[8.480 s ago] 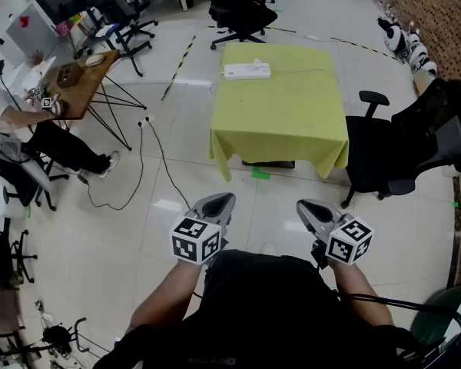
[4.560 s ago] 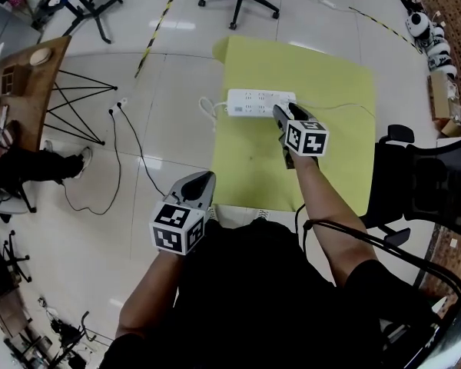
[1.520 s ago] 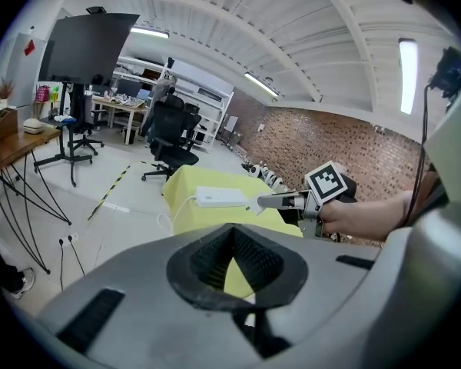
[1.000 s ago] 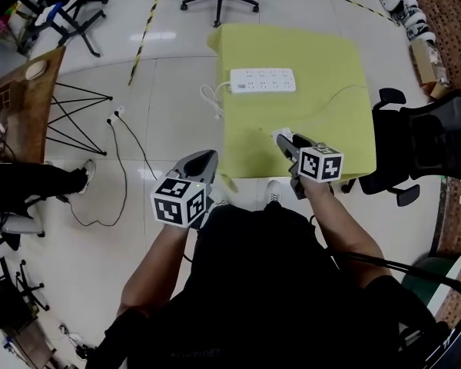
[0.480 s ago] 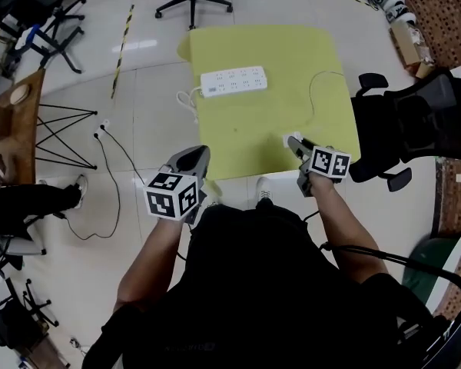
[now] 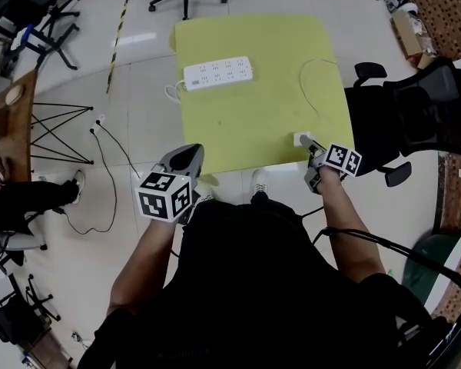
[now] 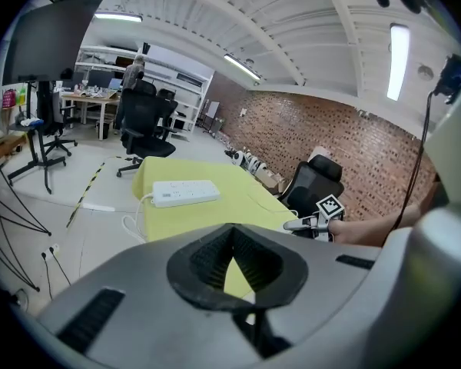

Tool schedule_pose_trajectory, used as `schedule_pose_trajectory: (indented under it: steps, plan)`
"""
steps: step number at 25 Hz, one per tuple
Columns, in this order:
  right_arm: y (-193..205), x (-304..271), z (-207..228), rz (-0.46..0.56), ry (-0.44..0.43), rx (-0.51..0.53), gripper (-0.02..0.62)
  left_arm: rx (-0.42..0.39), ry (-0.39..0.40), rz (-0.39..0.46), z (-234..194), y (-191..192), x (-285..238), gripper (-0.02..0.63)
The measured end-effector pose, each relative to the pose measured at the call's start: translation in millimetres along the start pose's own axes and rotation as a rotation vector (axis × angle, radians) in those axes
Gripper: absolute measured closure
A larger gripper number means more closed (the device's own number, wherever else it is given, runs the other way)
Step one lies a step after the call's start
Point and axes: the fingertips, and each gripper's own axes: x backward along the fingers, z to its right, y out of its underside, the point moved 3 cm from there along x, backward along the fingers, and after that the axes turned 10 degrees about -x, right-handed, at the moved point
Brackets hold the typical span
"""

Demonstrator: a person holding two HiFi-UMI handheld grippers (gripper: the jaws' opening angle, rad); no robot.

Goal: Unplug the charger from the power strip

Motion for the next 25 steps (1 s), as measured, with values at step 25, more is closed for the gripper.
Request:
schedule_pose_trajectory:
  steps: [25]
  plan:
    - [9, 33, 25, -0.248, 0.178, 0.308, 0.396, -0.020, -0.013, -0.008, 68, -18, -56, 0.601]
